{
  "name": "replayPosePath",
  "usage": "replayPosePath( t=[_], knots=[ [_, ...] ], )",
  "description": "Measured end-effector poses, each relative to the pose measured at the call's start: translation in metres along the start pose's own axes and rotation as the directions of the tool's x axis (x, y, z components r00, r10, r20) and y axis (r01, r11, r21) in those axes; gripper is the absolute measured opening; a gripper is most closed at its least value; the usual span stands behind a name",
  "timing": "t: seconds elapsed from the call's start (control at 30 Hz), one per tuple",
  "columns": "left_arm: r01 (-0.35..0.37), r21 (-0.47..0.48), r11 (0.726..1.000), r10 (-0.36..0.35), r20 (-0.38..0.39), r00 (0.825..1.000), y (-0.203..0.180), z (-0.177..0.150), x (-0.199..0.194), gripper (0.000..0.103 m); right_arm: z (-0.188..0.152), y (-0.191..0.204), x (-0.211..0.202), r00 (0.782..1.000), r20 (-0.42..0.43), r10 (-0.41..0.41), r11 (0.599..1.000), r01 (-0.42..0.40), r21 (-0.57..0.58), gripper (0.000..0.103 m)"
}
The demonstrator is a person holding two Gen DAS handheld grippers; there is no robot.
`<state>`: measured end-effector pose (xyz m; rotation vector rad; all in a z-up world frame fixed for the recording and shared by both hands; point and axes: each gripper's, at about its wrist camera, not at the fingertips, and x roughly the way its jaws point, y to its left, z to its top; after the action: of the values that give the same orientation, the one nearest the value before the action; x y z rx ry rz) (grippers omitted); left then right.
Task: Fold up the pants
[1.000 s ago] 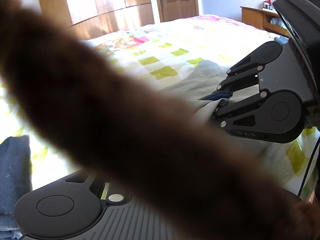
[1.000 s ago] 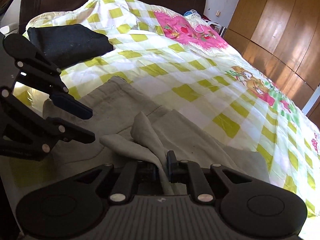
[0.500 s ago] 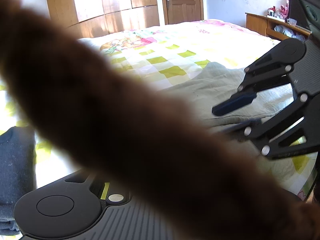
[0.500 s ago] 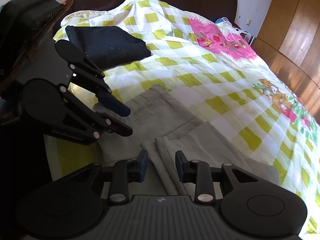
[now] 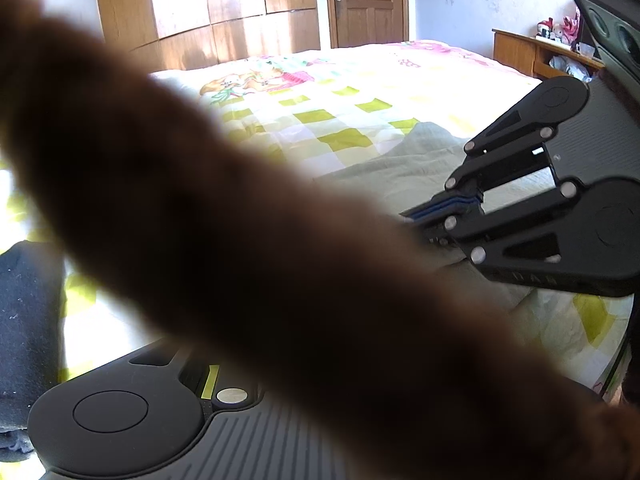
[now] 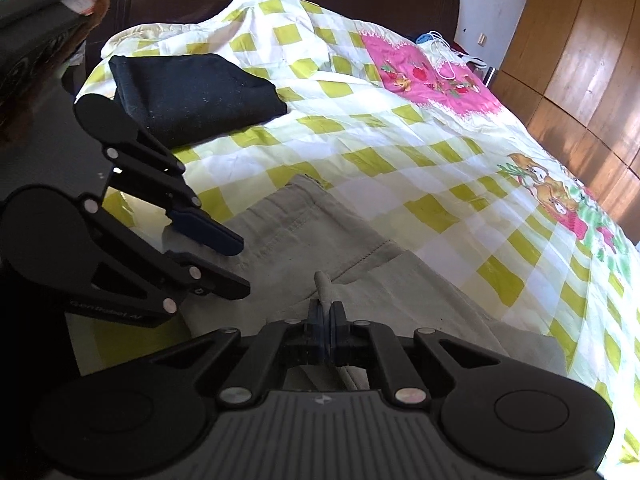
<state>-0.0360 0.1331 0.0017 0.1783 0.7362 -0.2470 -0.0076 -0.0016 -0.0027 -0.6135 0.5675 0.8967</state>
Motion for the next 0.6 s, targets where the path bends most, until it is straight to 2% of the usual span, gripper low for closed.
replayPosePath(
  t=[0.03,0.13,0.2,0.27,0.33,0.47,0.6],
  knots=[
    [0.001,-0.001,1.0,-0.001,-0.002,1.0,0.0,0.0,0.0,0.027,-0.004,0.008,0.006,1.0,-0.023,-0.002,0.998,0.001,-0.058,0.021],
    [-0.001,-0.005,1.0,0.001,-0.003,1.0,0.0,-0.002,0.0,0.027,-0.008,0.011,0.01,0.999,-0.045,0.019,0.996,-0.023,-0.085,0.024],
    [-0.001,-0.007,1.0,0.001,-0.005,1.0,0.0,-0.002,0.0,0.027,-0.011,0.012,0.01,0.998,-0.05,0.04,0.994,-0.045,-0.099,0.04],
    [0.0,-0.004,1.0,0.0,-0.005,1.0,0.0,-0.002,0.0,0.027,-0.016,0.015,0.008,0.998,-0.046,0.053,0.989,-0.058,-0.134,0.044],
    [0.001,0.003,1.0,-0.001,-0.004,1.0,-0.001,-0.002,0.0,0.027,-0.019,0.015,0.007,0.997,-0.043,0.061,0.987,-0.067,-0.145,0.045],
    [0.004,0.004,1.0,-0.004,-0.005,1.0,-0.001,-0.002,0.0,0.027,-0.022,0.016,0.02,0.998,-0.066,-0.011,0.987,0.0,-0.163,0.045],
    [0.002,0.002,1.0,-0.002,-0.003,1.0,-0.001,-0.001,0.0,0.027,-0.022,0.02,0.022,0.998,-0.059,-0.029,0.984,0.019,-0.176,0.045]
  ],
)
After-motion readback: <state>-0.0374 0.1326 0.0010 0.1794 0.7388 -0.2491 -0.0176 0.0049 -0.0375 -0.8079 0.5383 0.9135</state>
